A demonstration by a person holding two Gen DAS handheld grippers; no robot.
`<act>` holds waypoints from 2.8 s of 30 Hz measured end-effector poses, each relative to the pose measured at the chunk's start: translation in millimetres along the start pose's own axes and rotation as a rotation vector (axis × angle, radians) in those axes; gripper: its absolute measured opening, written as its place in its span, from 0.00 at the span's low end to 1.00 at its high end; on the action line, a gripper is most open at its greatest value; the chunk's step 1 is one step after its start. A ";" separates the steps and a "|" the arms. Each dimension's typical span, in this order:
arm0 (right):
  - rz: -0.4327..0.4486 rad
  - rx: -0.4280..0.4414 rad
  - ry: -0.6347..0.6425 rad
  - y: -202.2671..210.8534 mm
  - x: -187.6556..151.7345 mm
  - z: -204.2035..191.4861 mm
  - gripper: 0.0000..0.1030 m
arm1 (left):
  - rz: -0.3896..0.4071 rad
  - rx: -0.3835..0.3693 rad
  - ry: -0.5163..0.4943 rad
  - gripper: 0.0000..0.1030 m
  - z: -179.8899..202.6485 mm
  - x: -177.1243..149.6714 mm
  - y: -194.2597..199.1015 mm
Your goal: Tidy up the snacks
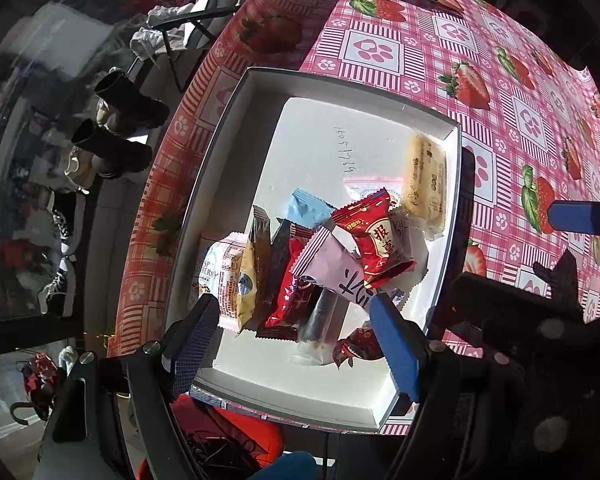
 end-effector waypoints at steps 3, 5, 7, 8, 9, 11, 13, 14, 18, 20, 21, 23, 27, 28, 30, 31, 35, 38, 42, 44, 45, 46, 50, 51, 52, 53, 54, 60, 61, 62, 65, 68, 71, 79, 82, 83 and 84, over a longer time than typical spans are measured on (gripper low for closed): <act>0.000 0.000 -0.001 0.0 0.3 0.1 1.00 | 0.000 0.000 0.003 0.78 0.5 -0.4 -0.1; -0.001 -0.001 0.000 -0.3 0.0 0.0 1.00 | 0.000 0.000 0.004 0.79 0.5 -0.3 -0.1; -0.001 -0.001 0.000 -0.4 -0.2 -0.2 1.00 | 0.000 0.000 0.000 0.79 0.4 -0.2 0.0; -0.001 -0.002 0.001 -0.4 -0.3 -0.1 1.00 | 0.000 0.000 0.000 0.79 0.1 0.0 -0.1; -0.001 -0.002 0.002 -0.7 -0.6 -0.4 1.00 | -0.001 -0.001 0.000 0.79 0.0 0.1 -0.2; -0.002 -0.003 0.003 -1.0 -1.0 -0.7 1.00 | -0.001 -0.002 -0.001 0.79 0.3 -0.6 0.0; -0.004 -0.003 0.006 -1.2 -1.6 -1.4 1.00 | -0.002 -0.002 -0.002 0.78 0.5 -0.9 0.3; -0.005 -0.003 0.007 -1.3 -1.8 -1.5 1.00 | -0.002 -0.003 -0.002 0.78 0.7 -1.0 0.3; -0.007 -0.004 0.009 -1.6 -0.8 -1.7 1.00 | -0.003 -0.006 -0.004 0.79 0.7 -1.3 0.1; -0.007 -0.005 0.009 -1.6 -0.8 -1.8 1.00 | -0.003 -0.007 -0.005 0.79 1.2 -1.8 0.2; -0.008 -0.005 0.009 -1.6 -0.6 -1.9 1.00 | -0.003 -0.007 -0.006 0.79 1.4 -2.0 0.4; -0.008 -0.006 0.010 -1.6 -0.7 -1.9 1.00 | -0.003 -0.008 -0.006 0.79 1.5 -2.3 0.5; -0.007 -0.007 0.013 -1.8 -0.4 -2.2 1.00 | -0.003 -0.008 -0.005 0.79 1.5 -1.9 0.5; -0.007 -0.010 0.015 -1.8 -0.6 -2.4 1.00 | -0.003 -0.009 -0.006 0.79 1.7 -2.1 0.6; -0.007 -0.011 0.018 -2.1 -0.8 -2.7 1.00 | -0.004 -0.009 -0.006 0.79 1.4 -1.8 0.5; -0.008 -0.012 0.020 -2.2 -0.6 -2.9 1.00 | -0.004 -0.009 -0.005 0.78 1.3 -2.0 0.5; -0.008 -0.014 0.021 -2.3 -0.4 -3.3 1.00 | -0.004 -0.010 -0.007 0.79 0.6 -1.8 0.6; -0.008 -0.014 0.020 -2.7 -0.4 -3.4 1.00 | -0.005 -0.010 -0.007 0.79 1.7 -3.0 0.1; -0.002 -0.033 0.037 -2.1 -0.6 -4.9 1.00 | -0.006 -0.018 -0.008 0.79 2.0 -6.1 -0.5; 0.014 -0.058 0.050 0.1 -1.2 -5.9 1.00 | -0.006 -0.021 -0.010 0.79 2.3 -7.6 -0.2; 0.024 -0.072 0.058 1.5 -1.4 -6.7 1.00 | -0.005 -0.024 -0.011 0.79 1.9 -8.4 0.1; 0.035 -0.085 0.065 3.0 -1.6 -7.0 1.00 | -0.005 -0.027 -0.012 0.79 1.4 -8.9 0.6; 0.071 -0.125 0.097 7.9 -2.3 -10.1 1.00 | 0.000 -0.032 -0.007 0.79 -0.5 -9.7 3.0; 0.077 -0.133 0.104 8.6 -2.5 -10.9 1.00 | 0.001 -0.031 -0.006 0.79 -0.6 -9.7 3.2; 0.081 -0.138 0.110 9.1 -2.8 -11.6 1.00 | 0.000 -0.031 -0.005 0.79 -1.1 -9.6 3.4; 0.083 -0.139 0.114 9.2 -3.2 -11.9 1.00 | 0.000 -0.030 -0.004 0.79 -1.4 -10.0 3.3; 0.082 -0.137 0.114 8.9 -3.3 -12.1 1.00 | 0.000 -0.029 -0.004 0.79 -1.3 -10.1 3.3; 0.081 -0.134 0.111 8.1 -4.6 -12.3 1.00 | -0.002 -0.031 -0.006 0.79 -0.6 -10.0 3.0; 0.080 -0.134 0.112 7.9 -4.8 -12.7 1.00 | -0.002 -0.031 -0.006 0.79 -0.3 -10.0 3.0; 0.080 -0.135 0.114 7.8 -4.8 -12.6 1.00 | -0.002 -0.031 -0.007 0.79 -0.2 -10.1 3.0; 0.080 -0.135 0.117 7.4 -6.2 -13.4 1.00 | -0.003 -0.032 -0.008 0.79 0.8 -10.1 2.8; 0.079 -0.136 0.116 7.4 -6.3 -14.0 1.00 | -0.003 -0.033 -0.009 0.79 1.6 -10.4 2.8; 0.079 -0.135 0.117 7.4 -6.1 -14.4 1.00 | -0.003 -0.034 -0.009 0.79 1.7 -10.3 2.8; 0.079 -0.135 0.117 7.4 -5.8 -14.4 1.00 | -0.004 -0.035 -0.009 0.79 1.8 -10.0 2.2; 0.078 -0.136 0.119 7.3 -5.6 -16.1 1.00 | -0.005 -0.035 -0.009 0.79 1.5 -9.9 2.4; 0.078 -0.136 0.120 7.3 -5.6 -16.6 1.00 | -0.005 -0.036 -0.009 0.79 1.6 -10.0 2.1; 0.078 -0.136 0.122 7.3 -5.6 -17.3 1.00 | -0.005 -0.036 -0.009 0.79 1.6 -10.2 2.1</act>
Point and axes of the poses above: each gripper's, at about its wrist camera, not at the fingertips, and y roughly against the way its jaws point, z to its right, x to its top, the point moved 1 cm from there along -y, roughly the way its jaws point, and after that the axes turned 4 degrees about -z, right-handed, at the moved point
